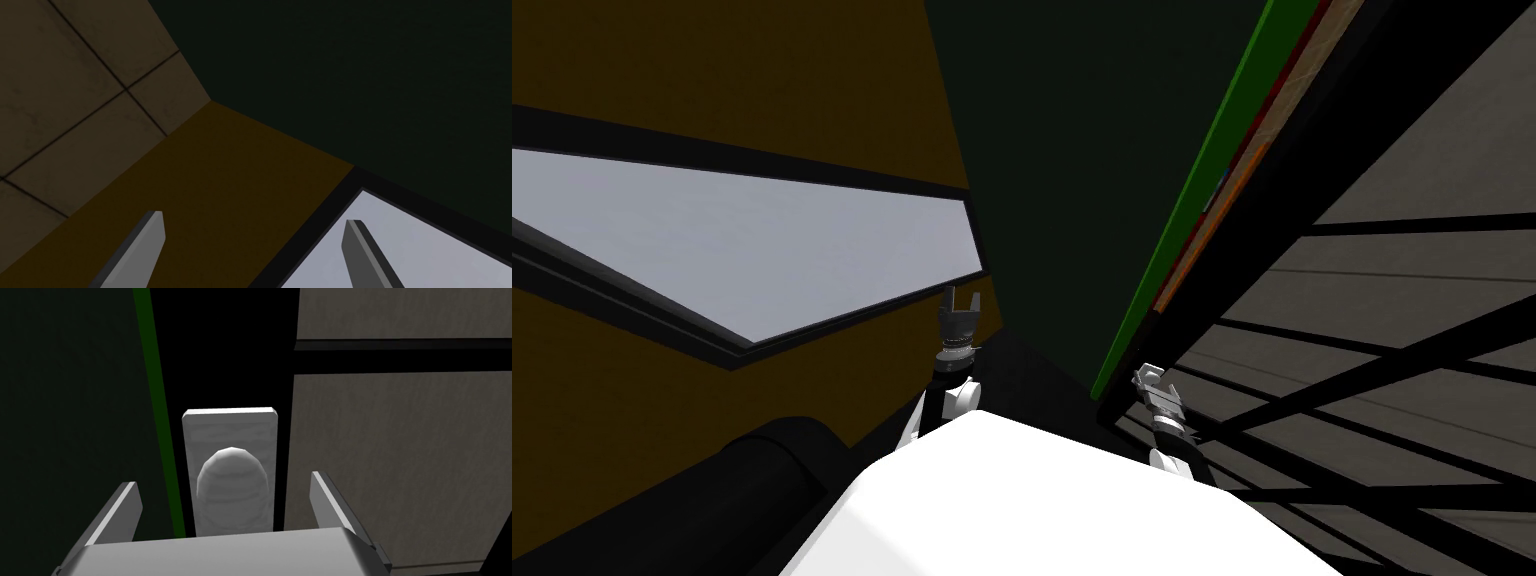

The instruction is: Pull the door open

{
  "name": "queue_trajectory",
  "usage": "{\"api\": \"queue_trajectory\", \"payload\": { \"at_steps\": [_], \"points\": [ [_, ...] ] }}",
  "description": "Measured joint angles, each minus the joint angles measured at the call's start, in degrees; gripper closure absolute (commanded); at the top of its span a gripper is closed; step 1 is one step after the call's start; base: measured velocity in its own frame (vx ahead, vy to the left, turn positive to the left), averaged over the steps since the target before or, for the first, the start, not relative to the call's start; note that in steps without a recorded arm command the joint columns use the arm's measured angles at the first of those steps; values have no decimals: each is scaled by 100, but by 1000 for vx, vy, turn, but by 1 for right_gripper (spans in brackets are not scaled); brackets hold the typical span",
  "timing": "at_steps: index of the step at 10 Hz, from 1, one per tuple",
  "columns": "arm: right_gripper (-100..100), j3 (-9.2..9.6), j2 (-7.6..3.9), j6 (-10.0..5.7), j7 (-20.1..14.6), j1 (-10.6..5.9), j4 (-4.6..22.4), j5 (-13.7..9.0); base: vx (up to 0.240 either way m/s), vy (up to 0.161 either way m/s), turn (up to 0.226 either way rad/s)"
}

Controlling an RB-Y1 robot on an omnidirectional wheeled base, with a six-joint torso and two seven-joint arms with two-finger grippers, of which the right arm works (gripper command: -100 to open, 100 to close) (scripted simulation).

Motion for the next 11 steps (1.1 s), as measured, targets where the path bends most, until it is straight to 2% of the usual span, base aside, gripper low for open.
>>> {"api": "queue_trajectory", "payload": {
  "at_steps": [1,2,8,11],
  "points": [
    [-100,-26,-67,6,-42,29,-5,-31,84,-13,6],
    [100,-29,-73,-1,-52,35,-5,-34,-15,4,-6],
    [100,-24,-69,20,-40,34,3,-30,-35,-4,16],
    [100,162,-209,-53,-244,104,-59,49,-210,-13,99]
  ]
}}
